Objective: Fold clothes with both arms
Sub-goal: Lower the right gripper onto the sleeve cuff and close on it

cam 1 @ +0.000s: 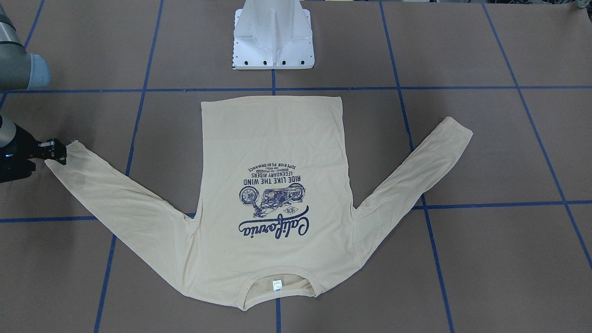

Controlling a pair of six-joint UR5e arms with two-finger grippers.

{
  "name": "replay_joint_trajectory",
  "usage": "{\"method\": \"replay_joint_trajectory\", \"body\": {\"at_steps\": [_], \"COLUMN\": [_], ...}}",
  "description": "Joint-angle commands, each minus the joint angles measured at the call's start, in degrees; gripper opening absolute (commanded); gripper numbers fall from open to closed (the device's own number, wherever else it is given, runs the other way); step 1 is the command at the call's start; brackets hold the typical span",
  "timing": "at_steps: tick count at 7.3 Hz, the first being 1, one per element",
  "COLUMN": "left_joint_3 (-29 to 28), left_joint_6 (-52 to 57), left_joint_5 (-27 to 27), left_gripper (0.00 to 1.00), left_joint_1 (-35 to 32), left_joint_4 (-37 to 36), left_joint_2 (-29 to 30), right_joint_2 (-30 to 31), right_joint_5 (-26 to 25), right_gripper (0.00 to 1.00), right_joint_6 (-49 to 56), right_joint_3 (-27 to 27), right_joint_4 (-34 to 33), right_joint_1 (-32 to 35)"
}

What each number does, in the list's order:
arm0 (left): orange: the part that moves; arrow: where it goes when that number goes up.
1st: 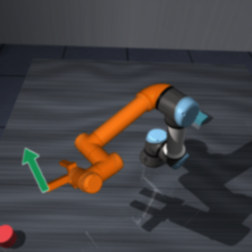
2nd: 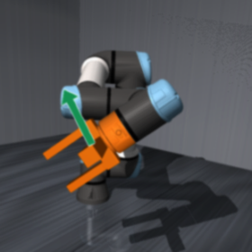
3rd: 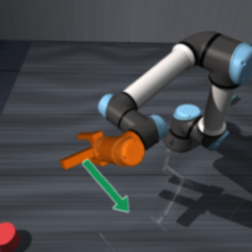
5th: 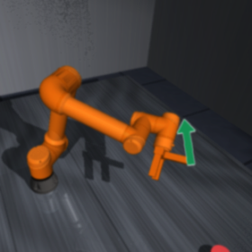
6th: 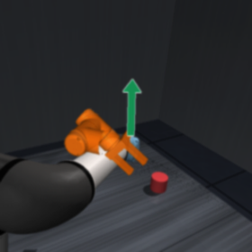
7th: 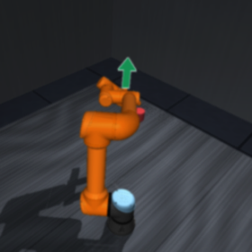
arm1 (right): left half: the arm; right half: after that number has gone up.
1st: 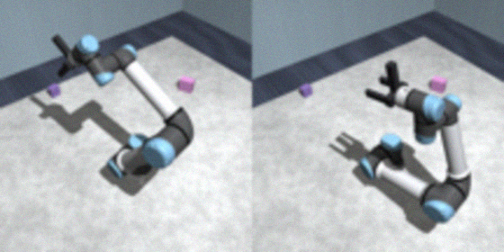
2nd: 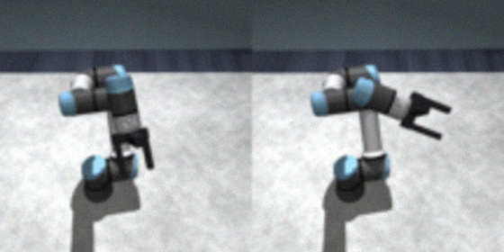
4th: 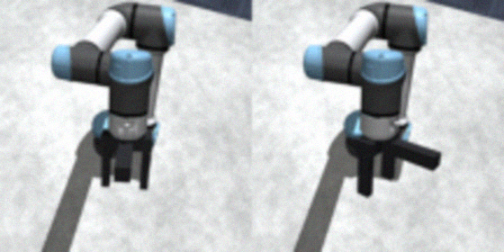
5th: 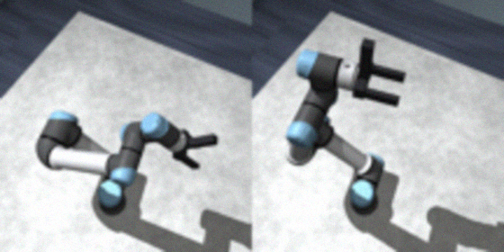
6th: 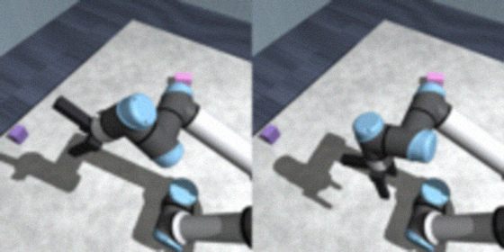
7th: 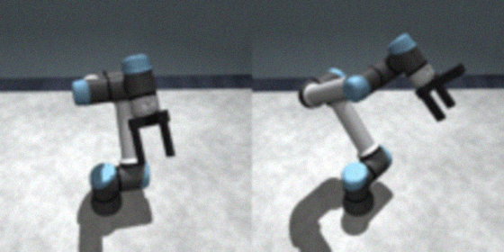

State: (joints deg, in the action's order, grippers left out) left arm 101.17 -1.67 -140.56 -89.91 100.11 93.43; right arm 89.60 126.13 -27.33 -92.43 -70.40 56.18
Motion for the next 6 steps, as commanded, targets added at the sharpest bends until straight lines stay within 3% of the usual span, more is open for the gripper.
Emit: {"method": "replay_joint_trajectory", "body": {"at_steps": [1, 6], "left_joint_3": [0.1, 0.5], "left_joint_6": [0.0, -1.8], "left_joint_5": [0.0, -0.1], "left_gripper": [0.99, 0.99], "left_joint_1": [0.0, 0.0], "left_joint_4": [0.0, 0.3], "left_joint_2": [0.0, 0.1], "right_joint_2": [0.1, 0.0], "right_joint_5": [0.0, 0.3], "right_gripper": [0.79, 0.72], "right_joint_6": [0.0, -0.1], "right_joint_3": [0.1, 0.6], "right_joint_4": [0.0, -0.5], "right_joint_1": [-0.1, -0.2]}}
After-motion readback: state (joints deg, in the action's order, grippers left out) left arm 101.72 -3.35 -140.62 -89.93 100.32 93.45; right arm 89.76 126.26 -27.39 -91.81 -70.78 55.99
